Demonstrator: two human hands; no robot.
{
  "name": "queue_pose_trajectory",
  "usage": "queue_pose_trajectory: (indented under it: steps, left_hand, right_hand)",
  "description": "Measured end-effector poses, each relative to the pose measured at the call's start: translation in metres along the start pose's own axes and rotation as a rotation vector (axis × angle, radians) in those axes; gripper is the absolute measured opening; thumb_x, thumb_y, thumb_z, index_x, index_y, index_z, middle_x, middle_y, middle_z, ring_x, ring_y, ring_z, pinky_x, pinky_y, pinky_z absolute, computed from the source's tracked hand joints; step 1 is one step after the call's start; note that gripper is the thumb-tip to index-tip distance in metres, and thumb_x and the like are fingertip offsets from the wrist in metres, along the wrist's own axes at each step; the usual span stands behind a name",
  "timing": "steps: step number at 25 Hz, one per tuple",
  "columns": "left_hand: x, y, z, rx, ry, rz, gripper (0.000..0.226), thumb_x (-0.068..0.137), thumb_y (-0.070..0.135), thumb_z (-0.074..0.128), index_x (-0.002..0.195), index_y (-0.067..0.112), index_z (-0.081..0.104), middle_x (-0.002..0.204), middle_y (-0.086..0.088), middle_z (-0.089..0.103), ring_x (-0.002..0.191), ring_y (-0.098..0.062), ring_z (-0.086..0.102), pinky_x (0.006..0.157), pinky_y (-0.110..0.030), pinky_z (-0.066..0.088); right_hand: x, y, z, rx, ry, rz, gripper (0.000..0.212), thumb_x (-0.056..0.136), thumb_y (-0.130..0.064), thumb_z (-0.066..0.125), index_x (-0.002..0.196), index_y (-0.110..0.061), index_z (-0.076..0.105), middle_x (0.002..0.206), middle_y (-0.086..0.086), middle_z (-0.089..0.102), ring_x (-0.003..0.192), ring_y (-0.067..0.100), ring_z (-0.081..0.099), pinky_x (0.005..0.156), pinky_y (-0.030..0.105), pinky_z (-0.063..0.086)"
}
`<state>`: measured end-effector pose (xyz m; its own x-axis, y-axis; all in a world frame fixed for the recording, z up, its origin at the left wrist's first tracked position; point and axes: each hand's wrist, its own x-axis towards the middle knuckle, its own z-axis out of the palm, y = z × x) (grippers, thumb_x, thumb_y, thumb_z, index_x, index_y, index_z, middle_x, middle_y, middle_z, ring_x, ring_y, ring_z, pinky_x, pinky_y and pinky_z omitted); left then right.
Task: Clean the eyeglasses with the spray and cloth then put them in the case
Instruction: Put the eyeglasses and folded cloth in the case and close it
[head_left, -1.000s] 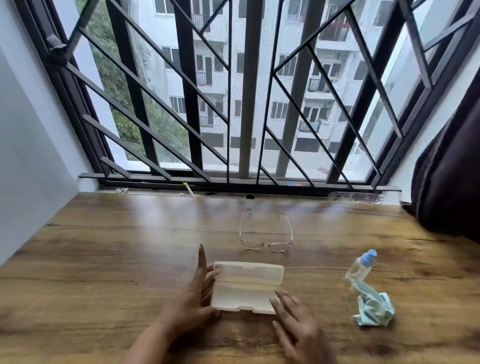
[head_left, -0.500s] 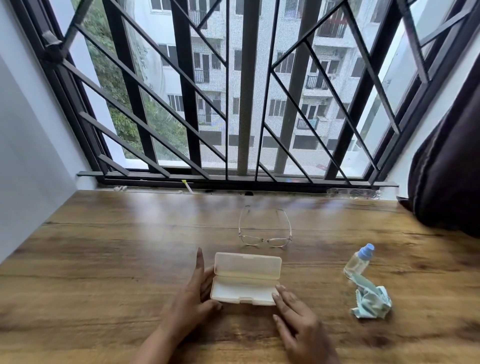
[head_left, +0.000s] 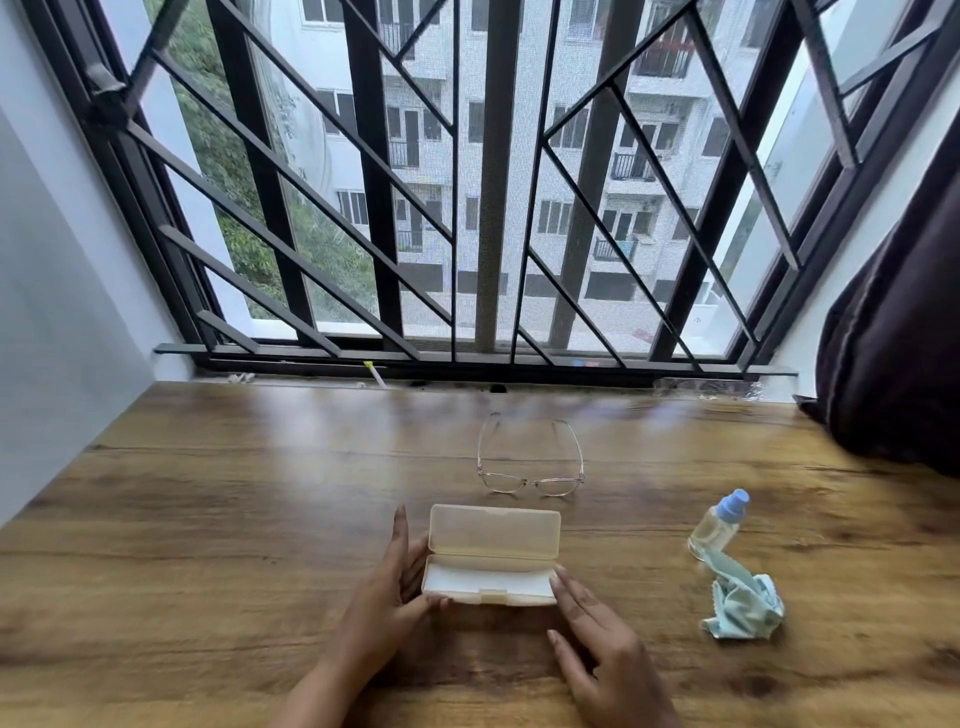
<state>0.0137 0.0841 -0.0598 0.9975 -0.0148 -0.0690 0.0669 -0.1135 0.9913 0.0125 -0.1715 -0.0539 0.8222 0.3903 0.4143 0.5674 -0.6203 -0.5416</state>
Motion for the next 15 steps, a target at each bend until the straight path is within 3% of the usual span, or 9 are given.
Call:
queue_pose_trajectory:
  steps: [6, 15]
  left_hand:
    - [0.003, -0.0016, 0.0021, -0.038, 0.041, -0.029, 0.103, 0.075, -0.024, 0.056, 0.141, 0.022, -0.009, 0.124, 0.012, 0.048, 0.106, 0.015, 0.053, 0.082, -0.005, 0.042]
    - [0.0031, -0.0056, 0.0024, -0.021, 0.052, -0.036, 0.102, 0.075, -0.021, 0.059, 0.143, 0.02, -0.006, 0.124, 0.015, 0.049, 0.11, 0.013, 0.052, 0.086, -0.003, 0.04]
  right_hand:
    - [-0.0003, 0.0001, -0.0016, 0.029, -0.016, 0.011, 0.062, 0.068, -0.002, 0.076, 0.126, -0.002, 0.054, 0.132, 0.007, 0.055, 0.122, 0.017, 0.052, 0.103, 0.026, 0.038]
    - [0.0001, 0.0016, -0.0021, 0.049, -0.02, 0.004, 0.06, 0.071, -0.003, 0.073, 0.127, -0.002, 0.052, 0.133, 0.008, 0.053, 0.124, 0.022, 0.051, 0.105, 0.024, 0.035]
